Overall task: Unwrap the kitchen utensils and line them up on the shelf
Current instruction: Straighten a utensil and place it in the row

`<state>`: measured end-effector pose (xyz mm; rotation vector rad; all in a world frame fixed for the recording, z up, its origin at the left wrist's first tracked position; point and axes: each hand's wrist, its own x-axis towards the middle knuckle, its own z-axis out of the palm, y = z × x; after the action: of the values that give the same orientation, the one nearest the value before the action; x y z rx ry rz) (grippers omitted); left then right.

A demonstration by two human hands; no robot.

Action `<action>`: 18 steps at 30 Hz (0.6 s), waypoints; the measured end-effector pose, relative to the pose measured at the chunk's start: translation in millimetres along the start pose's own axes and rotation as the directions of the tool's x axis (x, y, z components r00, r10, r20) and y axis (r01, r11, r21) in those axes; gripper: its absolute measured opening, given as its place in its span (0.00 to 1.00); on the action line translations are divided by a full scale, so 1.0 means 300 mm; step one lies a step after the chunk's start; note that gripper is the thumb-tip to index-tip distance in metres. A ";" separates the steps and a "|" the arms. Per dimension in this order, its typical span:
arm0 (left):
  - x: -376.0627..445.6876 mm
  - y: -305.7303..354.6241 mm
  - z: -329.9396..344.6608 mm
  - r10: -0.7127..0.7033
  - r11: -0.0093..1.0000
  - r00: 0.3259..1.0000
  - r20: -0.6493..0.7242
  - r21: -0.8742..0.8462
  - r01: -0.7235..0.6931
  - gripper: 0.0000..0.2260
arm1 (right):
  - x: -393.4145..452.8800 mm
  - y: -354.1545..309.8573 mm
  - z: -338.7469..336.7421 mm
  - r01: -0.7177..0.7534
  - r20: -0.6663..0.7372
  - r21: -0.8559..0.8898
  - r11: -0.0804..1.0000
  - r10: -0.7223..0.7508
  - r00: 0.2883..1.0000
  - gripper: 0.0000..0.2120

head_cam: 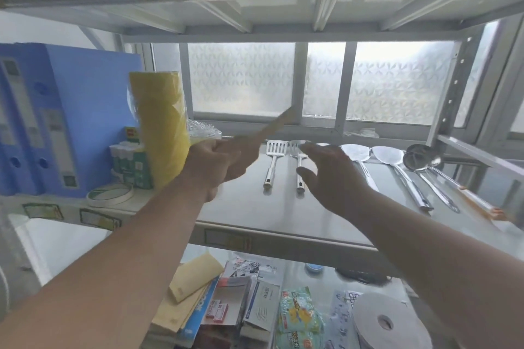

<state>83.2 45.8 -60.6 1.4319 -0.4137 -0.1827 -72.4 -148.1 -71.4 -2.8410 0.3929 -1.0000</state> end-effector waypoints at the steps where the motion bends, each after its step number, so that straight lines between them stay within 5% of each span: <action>1: 0.002 0.000 0.006 -0.023 0.997 0.996 0.081 -0.072 0.029 0.08 | 0.005 0.023 -0.011 -0.004 -0.054 -0.047 0.999 0.001 0.999 0.28; 5: 0.024 -0.014 0.030 -0.001 0.993 0.989 0.146 -0.115 0.017 0.12 | -0.004 0.090 -0.045 -0.127 -0.142 -0.183 0.975 0.102 0.985 0.36; 10: 0.048 -0.030 0.060 -0.006 0.982 0.994 0.111 -0.188 0.027 0.09 | -0.040 0.110 -0.049 -0.125 0.042 -0.279 0.952 0.143 0.989 0.19; 13: 0.060 -0.030 0.077 -0.032 0.958 0.998 0.063 -0.283 0.048 0.07 | -0.061 0.086 -0.051 -0.220 0.154 -0.020 0.975 0.221 0.963 0.14; 18: 0.039 -0.034 0.110 -0.072 0.909 0.993 0.099 -0.402 0.106 0.14 | -0.071 -0.038 -0.030 -0.427 0.263 0.314 0.848 0.354 0.897 0.15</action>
<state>82.5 9.6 -65.9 1.0333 -0.3520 -0.3809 -91.7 -131.3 -75.2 -2.3578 0.6581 -0.6258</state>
